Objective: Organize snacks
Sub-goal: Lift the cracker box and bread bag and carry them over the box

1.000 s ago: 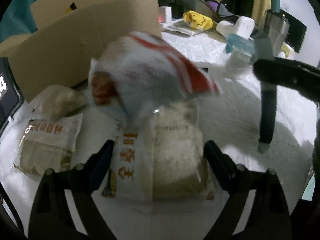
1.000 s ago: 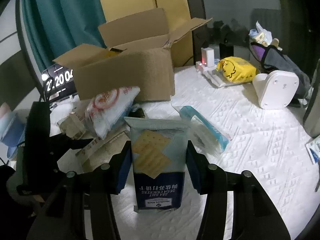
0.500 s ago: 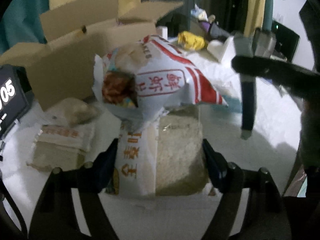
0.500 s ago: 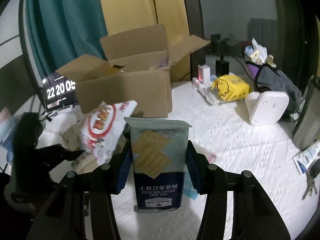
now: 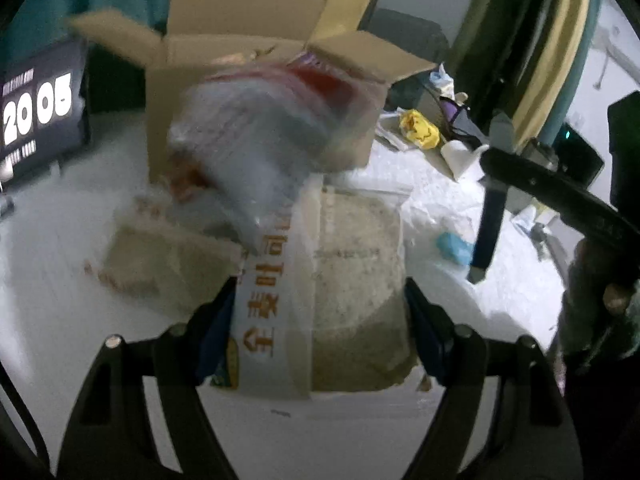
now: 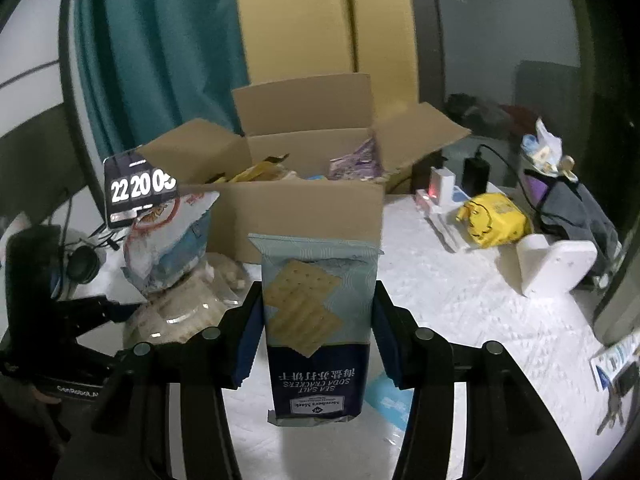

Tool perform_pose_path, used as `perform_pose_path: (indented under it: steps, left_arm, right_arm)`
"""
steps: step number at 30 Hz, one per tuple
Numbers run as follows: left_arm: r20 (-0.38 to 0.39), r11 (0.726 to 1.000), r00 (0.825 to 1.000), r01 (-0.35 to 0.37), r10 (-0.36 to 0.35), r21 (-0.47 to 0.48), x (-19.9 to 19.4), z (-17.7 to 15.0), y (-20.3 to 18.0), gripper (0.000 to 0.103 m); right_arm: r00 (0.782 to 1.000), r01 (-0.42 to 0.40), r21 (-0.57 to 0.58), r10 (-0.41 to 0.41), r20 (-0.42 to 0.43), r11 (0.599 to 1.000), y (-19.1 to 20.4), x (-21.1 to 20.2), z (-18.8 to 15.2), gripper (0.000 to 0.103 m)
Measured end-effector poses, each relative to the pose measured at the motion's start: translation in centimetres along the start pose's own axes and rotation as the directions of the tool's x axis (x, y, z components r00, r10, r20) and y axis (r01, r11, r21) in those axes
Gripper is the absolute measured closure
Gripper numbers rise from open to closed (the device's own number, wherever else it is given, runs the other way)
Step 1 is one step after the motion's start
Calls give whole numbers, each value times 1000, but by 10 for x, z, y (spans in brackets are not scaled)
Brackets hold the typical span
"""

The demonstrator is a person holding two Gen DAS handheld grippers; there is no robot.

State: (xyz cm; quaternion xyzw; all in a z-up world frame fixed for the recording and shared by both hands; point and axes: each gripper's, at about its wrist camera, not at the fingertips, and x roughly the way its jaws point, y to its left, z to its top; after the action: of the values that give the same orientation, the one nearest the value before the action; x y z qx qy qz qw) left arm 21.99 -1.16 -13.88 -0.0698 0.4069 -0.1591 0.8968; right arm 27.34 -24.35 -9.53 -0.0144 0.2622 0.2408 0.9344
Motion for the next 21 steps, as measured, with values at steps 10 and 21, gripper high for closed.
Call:
perform_pose_path:
  steps: [10,21]
  left_arm:
    - [43,998,999,-20,17,61,-22,-13,-10,25]
    - [163,992,984,-82,67,91,-50,11,-6,25]
  right_arm:
    - [1000,-5,-47,5,-10,999,35,0,2,49]
    - [1000,6,-72,-4,29,997,51,-10,16,49]
